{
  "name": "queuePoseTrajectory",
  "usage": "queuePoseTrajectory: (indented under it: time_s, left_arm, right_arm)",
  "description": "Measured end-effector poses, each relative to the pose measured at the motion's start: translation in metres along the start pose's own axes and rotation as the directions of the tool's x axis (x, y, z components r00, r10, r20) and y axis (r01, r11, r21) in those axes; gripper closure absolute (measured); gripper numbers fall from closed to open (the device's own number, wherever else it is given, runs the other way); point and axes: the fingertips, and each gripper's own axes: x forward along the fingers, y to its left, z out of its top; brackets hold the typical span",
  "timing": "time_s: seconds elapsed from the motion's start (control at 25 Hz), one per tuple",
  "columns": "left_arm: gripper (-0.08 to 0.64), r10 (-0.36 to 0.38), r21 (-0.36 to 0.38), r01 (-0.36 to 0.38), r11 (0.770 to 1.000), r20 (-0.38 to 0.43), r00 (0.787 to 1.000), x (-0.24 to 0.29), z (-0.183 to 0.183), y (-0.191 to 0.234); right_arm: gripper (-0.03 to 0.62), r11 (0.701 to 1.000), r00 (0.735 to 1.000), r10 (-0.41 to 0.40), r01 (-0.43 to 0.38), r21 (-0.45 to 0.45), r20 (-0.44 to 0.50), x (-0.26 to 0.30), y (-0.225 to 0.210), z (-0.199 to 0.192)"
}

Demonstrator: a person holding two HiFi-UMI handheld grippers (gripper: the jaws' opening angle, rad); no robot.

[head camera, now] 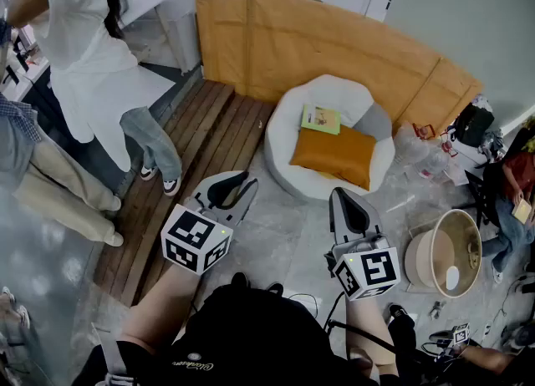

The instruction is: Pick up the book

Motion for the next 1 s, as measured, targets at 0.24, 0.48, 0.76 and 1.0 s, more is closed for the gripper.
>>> queuePoseTrajectory:
  time_s: [0.24, 0.48, 0.76, 1.0]
  left_arm:
    - [0.477, -0.013, -0.002, 0.013, 1.0, 0.0, 1.0, 0.008, -0.003, -0.013]
    - [0.477, -0.021, -0.016, 0.021, 1.0, -0.003, 1.0, 0.023, -0.007, -0.022]
    - [0.477, -0.019, -0.017, 0.019, 1.0, -0.003, 1.0, 0.047, -0.001, -0.049]
    - [0.477, -0.021, -0.012, 0.021, 1.0, 0.017, 1.0, 0.068, 0.006, -0.052]
  right_arm:
    - [0.589, 1.0, 1.0, 0.002, -0.002, 0.02, 0.009, -0.007, -0.006, -0.005]
    - [0.588, 0.999, 1.0, -0.006, 0.005, 0.04, 0.022, -0.012, -0.02, -0.012]
    - [0.588, 0.999, 1.0, -0.017, 0.015, 0.051, 0.025, -0.028, -0.052, -0.016]
    - [0.588, 1.0, 0.999, -0.01, 0.009, 0.029, 0.034, -0.021, -0.069, -0.012]
